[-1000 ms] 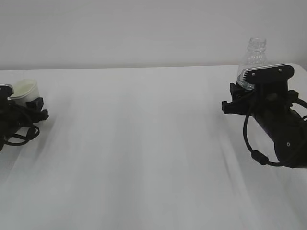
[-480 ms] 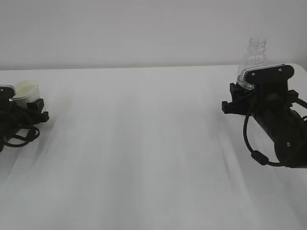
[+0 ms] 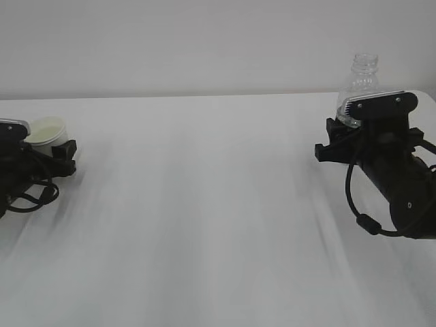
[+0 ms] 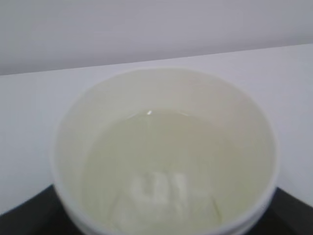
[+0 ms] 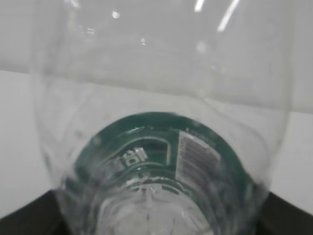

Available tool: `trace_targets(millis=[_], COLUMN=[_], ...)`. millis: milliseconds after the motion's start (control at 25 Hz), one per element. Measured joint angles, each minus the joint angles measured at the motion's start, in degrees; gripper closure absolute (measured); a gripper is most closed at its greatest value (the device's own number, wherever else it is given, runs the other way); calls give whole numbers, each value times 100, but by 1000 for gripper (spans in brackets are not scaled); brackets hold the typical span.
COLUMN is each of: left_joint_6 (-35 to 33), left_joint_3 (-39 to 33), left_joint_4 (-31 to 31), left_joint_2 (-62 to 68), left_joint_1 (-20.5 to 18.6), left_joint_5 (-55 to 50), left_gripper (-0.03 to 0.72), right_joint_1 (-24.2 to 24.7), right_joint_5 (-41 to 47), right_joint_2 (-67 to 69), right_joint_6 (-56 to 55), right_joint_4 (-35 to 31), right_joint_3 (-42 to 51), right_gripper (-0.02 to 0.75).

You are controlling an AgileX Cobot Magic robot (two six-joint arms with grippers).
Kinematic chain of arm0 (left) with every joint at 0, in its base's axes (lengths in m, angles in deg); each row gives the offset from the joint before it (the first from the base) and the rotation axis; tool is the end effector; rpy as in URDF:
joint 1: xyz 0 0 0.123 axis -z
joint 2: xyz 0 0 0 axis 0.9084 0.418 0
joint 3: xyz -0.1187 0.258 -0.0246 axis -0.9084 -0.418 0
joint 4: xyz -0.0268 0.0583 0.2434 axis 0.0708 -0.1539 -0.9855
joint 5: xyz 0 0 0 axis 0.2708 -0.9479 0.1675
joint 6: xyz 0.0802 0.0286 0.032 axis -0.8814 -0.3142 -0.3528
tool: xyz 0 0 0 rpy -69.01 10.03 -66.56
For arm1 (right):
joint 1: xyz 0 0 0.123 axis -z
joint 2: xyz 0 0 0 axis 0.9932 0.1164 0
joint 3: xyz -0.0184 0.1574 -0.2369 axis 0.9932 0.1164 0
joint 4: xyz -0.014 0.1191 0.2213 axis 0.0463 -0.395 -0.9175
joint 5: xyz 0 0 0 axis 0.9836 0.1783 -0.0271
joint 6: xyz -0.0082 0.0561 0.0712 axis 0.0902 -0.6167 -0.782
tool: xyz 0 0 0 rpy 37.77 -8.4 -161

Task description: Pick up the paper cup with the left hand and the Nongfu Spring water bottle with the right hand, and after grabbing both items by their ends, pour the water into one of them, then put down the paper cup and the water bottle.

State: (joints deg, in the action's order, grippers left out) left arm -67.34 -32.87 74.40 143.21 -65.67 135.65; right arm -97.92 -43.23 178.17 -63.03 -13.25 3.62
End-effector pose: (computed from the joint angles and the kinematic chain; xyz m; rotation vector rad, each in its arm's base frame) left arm 0.3820 -0.0074 0.0565 0.0942 1.7658 -0.0758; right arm 0.3446 0.0662 0.1228 -0.1433 1.7550 -0.1240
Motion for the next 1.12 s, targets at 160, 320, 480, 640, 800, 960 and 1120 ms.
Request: trace_targets(millis=[160, 320, 480, 640, 800, 960, 1120], left_joint_6=[0, 0, 0, 0, 0, -8, -42], left_joint_3=[0, 0, -90, -384, -600, -821, -1087], left_joint_4=[0, 0, 0, 0, 0, 0, 64], left_joint_2=[0, 0, -11, -200, -489, -624, -728], left_joint_1=[0, 0, 0, 0, 0, 0, 0], left_joint_5=[3, 3, 24, 24, 34, 45, 45], left_gripper=[111, 109, 109, 108, 108, 108, 108], right_joint_1=[0, 0, 0, 0, 0, 0, 0], right_joint_5=[0, 10, 10, 10, 10, 10, 10], right_joint_2=[0, 0, 0, 0, 0, 0, 0], right_joint_6=[0, 0, 0, 0, 0, 0, 0], right_joint_4=[0, 0, 0, 0, 0, 0, 0], right_joint_3=[0, 0, 0, 0, 0, 0, 0], right_gripper=[269, 269, 269, 269, 269, 269, 269])
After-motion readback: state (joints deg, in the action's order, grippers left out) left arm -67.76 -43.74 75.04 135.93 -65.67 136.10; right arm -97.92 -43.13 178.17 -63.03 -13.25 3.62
